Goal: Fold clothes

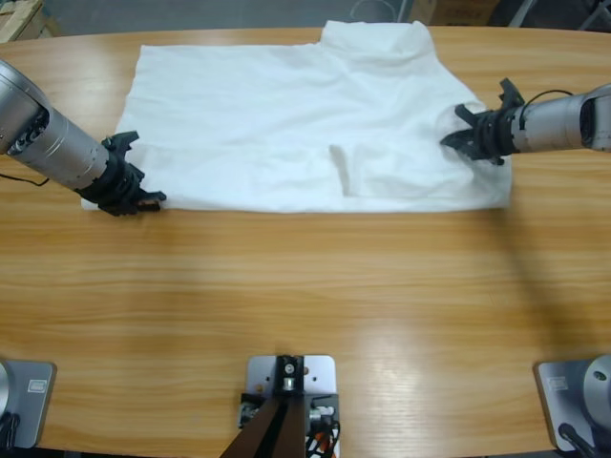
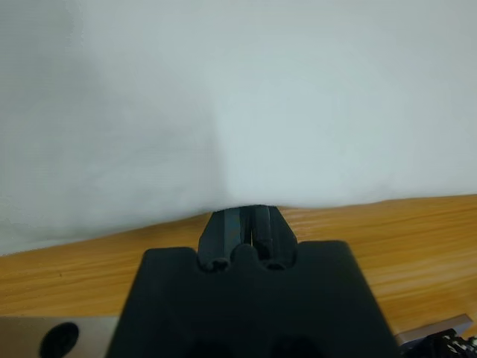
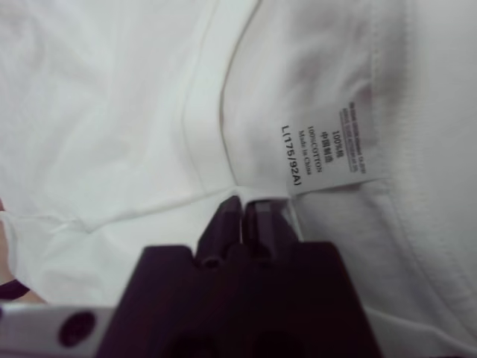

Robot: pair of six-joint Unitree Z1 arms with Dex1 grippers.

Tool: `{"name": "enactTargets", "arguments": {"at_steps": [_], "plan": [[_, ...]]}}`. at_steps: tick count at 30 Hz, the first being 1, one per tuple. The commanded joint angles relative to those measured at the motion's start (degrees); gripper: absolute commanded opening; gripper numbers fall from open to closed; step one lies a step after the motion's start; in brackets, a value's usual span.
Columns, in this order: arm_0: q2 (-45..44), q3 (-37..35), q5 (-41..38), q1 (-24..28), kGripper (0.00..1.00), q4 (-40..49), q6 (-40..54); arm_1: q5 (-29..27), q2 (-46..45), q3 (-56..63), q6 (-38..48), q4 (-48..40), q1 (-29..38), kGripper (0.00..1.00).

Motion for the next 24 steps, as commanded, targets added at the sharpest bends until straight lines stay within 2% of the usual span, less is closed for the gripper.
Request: {"name": "enactTargets", "arguments": {"at_steps": [1, 4, 6, 7, 8, 9, 14, 20, 24], "plan": [[2.28, 3.38, -1.07, -1.14, 0.000, -0.21, 0.35, -9.11, -13.55, 1.61, -5.59, 5.80, 3.84, 0.873], [2.19, 3.33, -1.07, -1.40, 0.000, -0.33, 0.08, -12.74, -23.25, -0.55, -7.48, 14.11, 7.81, 0.837], [2.28, 3.31, -1.07, -1.75, 0.000, -0.42, -0.08, -15.39, -26.19, -1.80, -7.78, 19.70, 10.62, 0.754], [2.26, 3.29, -1.07, -1.82, 0.000, -0.49, -0.16, -16.02, -26.80, -1.82, -7.68, 21.65, 11.12, 0.483], [2.15, 3.29, -1.07, -1.89, 0.000, -0.53, -0.31, -17.13, -26.92, -1.78, -7.52, 23.32, 11.57, 0.067], [2.07, 3.29, -1.07, -1.91, 0.000, -0.56, -0.36, -18.80, -26.59, -1.78, -6.82, 24.66, 12.40, 0.000], [1.57, 3.24, -0.98, -1.91, 0.000, -0.56, -0.53, -16.23, -20.19, -1.71, -5.83, 25.48, 12.80, 0.000], [1.17, 3.45, -1.07, -1.91, 0.000, -0.56, -0.89, -8.76, -9.14, -3.87, -4.92, 25.06, 12.80, 0.000], [0.78, 3.99, -0.98, -1.91, 0.000, -0.56, -0.89, -7.90, -6.48, -4.68, -4.39, 25.33, 12.50, 0.000]]}}
